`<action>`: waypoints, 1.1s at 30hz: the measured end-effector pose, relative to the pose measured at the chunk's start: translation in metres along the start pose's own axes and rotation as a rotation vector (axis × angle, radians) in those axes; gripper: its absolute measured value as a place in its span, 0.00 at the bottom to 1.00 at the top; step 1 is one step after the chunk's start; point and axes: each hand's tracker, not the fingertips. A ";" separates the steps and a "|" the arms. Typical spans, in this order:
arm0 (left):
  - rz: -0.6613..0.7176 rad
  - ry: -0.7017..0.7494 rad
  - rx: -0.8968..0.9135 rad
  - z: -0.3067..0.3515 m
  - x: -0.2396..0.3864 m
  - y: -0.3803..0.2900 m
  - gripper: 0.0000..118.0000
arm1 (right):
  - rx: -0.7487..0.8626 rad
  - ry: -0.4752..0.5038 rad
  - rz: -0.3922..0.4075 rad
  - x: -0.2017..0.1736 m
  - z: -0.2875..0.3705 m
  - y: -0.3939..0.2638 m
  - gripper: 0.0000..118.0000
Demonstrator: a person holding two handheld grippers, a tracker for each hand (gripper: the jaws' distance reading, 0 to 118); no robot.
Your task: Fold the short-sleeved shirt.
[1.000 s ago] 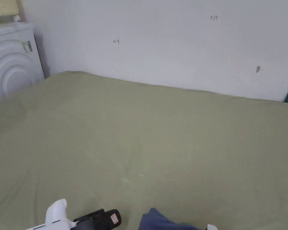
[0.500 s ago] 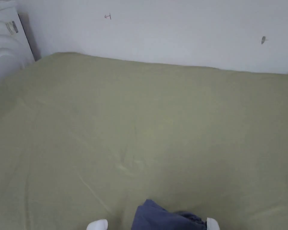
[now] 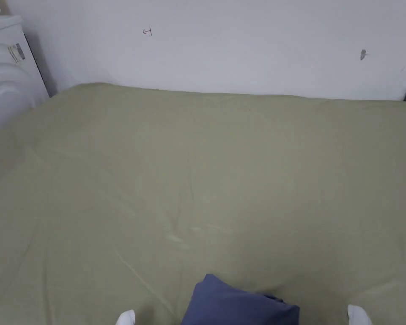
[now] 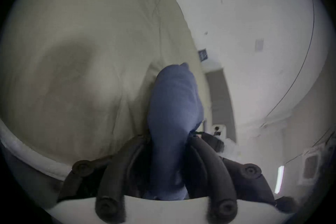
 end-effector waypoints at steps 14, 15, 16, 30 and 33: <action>-0.275 0.297 0.116 0.153 0.044 0.172 0.25 | 0.217 -0.009 0.144 -0.074 0.061 0.038 0.00; -0.295 0.335 0.114 0.166 0.044 0.188 0.25 | 0.219 -0.014 0.149 -0.078 0.062 0.038 0.00; -0.304 0.382 0.115 0.182 0.041 0.209 0.25 | 0.220 -0.023 0.158 -0.081 0.062 0.037 0.00; -0.141 0.676 0.289 0.263 -0.042 0.252 0.78 | 0.231 -0.152 0.101 -0.083 0.082 0.005 0.00; -0.215 0.804 0.347 0.286 -0.006 0.230 0.76 | 0.257 -0.152 0.129 -0.094 0.097 -0.003 0.00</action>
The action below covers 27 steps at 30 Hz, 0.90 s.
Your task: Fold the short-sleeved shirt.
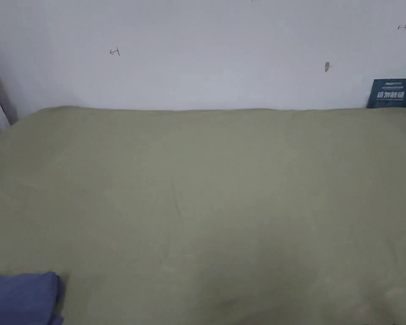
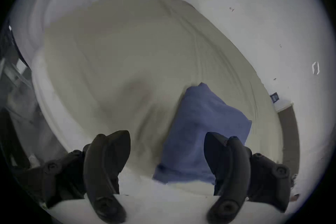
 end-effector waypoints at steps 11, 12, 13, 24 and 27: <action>-0.394 0.107 0.669 0.101 0.180 -0.122 0.09 | 0.285 -0.303 0.398 -0.064 0.021 -0.004 0.00; -0.362 0.051 0.664 0.100 0.193 -0.130 0.09 | 0.312 -0.343 0.437 -0.070 0.018 -0.005 0.00; -0.336 -0.050 0.630 0.100 0.214 -0.144 0.09 | 0.347 -0.409 0.498 -0.069 0.014 -0.008 0.00; -0.507 -0.251 0.588 0.073 0.347 -0.239 0.09 | 0.435 -0.620 0.584 -0.076 -0.004 -0.034 0.00; -0.505 -0.245 0.637 0.080 0.350 -0.233 0.09 | 0.510 -0.665 0.612 -0.083 0.011 -0.025 0.00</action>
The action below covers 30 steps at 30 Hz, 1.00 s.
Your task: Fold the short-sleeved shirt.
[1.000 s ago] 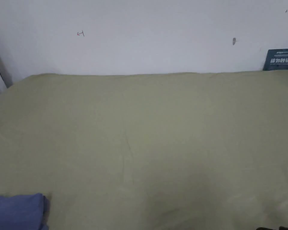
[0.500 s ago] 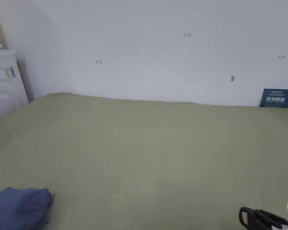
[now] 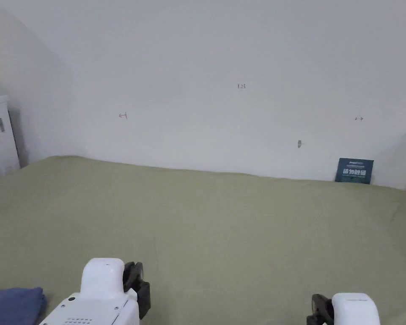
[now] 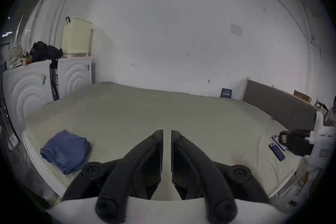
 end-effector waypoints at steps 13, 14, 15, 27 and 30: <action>-0.086 0.008 0.104 0.007 0.012 0.014 1.00 | 0.131 -0.131 -0.023 0.029 0.005 0.033 1.00; -0.098 0.011 0.096 0.006 0.015 0.013 1.00 | 0.140 -0.124 -0.023 0.030 0.010 0.029 1.00; -0.108 0.028 0.092 0.005 0.017 0.012 1.00 | 0.147 -0.109 -0.024 0.031 0.010 0.030 1.00; -0.035 0.007 0.129 0.011 0.017 0.022 1.00 | 0.284 -0.078 -0.071 0.033 0.027 0.030 1.00; -0.030 0.019 0.128 0.009 0.016 0.022 1.00 | 0.210 -0.044 -0.006 0.033 0.022 0.032 1.00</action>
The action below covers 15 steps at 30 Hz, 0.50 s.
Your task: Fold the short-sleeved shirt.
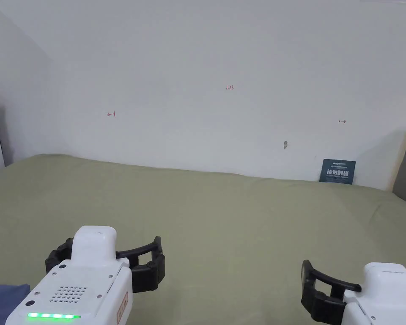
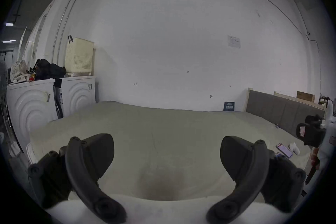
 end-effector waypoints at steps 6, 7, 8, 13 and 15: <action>-0.021 0.011 0.004 -0.001 0.002 0.001 1.00 | 0.020 0.042 -0.120 0.009 0.006 0.000 1.00; -0.020 0.006 0.002 -0.001 0.000 0.001 1.00 | 0.012 0.032 -0.114 0.009 0.005 0.002 1.00; -0.018 0.002 0.000 -0.001 0.000 0.001 1.00 | 0.005 0.017 -0.106 0.009 0.004 0.001 1.00; -0.009 0.028 -0.013 -0.003 -0.004 0.002 1.00 | 0.022 0.047 -0.121 0.014 0.004 0.003 1.00; -0.013 0.031 -0.014 -0.003 -0.006 0.002 1.00 | 0.040 0.158 -0.202 0.019 0.003 0.004 1.00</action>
